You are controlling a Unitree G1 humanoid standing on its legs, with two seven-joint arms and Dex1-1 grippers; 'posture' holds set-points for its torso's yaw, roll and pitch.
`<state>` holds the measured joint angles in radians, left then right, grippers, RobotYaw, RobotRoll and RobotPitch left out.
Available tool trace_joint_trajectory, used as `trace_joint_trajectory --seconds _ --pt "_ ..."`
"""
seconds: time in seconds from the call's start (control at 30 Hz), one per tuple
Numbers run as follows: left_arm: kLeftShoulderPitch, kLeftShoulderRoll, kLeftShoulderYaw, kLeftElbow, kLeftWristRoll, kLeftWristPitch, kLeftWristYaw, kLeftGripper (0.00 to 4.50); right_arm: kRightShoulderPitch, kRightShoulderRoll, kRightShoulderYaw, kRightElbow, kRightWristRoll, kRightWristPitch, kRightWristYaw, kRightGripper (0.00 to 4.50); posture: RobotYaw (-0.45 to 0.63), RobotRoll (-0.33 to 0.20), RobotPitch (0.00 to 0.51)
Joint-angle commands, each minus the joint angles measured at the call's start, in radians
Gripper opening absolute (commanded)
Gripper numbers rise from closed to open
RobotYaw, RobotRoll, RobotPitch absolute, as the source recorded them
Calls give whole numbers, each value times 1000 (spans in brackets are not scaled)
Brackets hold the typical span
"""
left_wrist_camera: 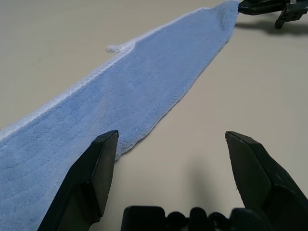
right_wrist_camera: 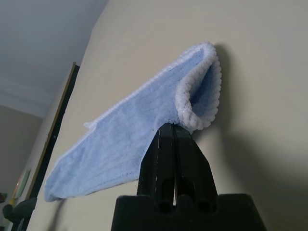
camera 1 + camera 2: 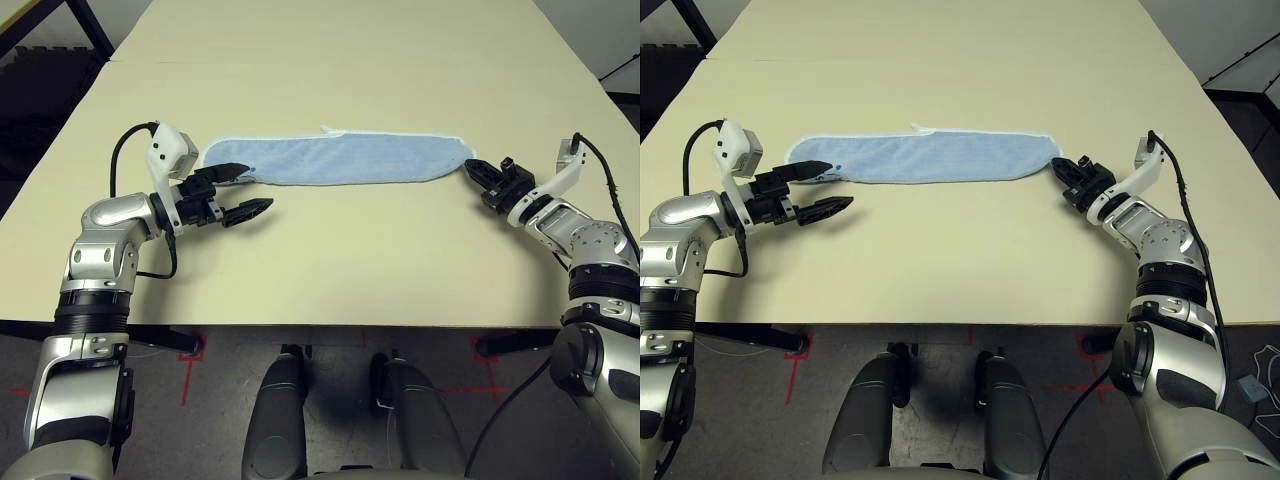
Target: Fold the towel and set it aside.
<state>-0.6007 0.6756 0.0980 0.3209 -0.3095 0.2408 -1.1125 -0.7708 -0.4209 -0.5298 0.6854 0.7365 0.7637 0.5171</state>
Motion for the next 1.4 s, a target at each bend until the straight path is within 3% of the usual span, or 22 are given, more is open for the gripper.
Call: trace_joint_trajectory --seconds 0.03,0.1,0.43,0.47,0.73,1.2,1.3,1.4 --pt "10 6 -13 -12 2 -2 -7 4500 44 -18 -21 -27 25 83 -31 250 35 0 186" --pt "11 5 -14 -14 1 -2 -7 4500 62 -17 -34 -62 47 129 -52 718 32 0 187" --pt "16 4 -15 -19 0 -1 -7 4500 98 63 -115 -154 118 174 -231 4307 41 0 192" --pt "19 6 -14 -22 -1 0 -7 4500 92 75 -134 -157 131 167 -259 4459 41 0 192" --pt "35 12 -8 -37 -5 6 -6 4500 54 125 -178 -126 156 77 -383 4459 47 0 197" --pt "37 14 -9 -44 -5 10 -4 4500 -23 128 -130 17 135 -30 -330 4459 55 0 198" --pt "38 14 -8 -45 -5 11 -3 4500 -22 125 -124 24 130 -41 -326 3835 55 0 198" --pt "39 14 -9 -46 -5 11 -3 4500 -20 122 -122 26 128 -45 -320 2788 51 0 198"
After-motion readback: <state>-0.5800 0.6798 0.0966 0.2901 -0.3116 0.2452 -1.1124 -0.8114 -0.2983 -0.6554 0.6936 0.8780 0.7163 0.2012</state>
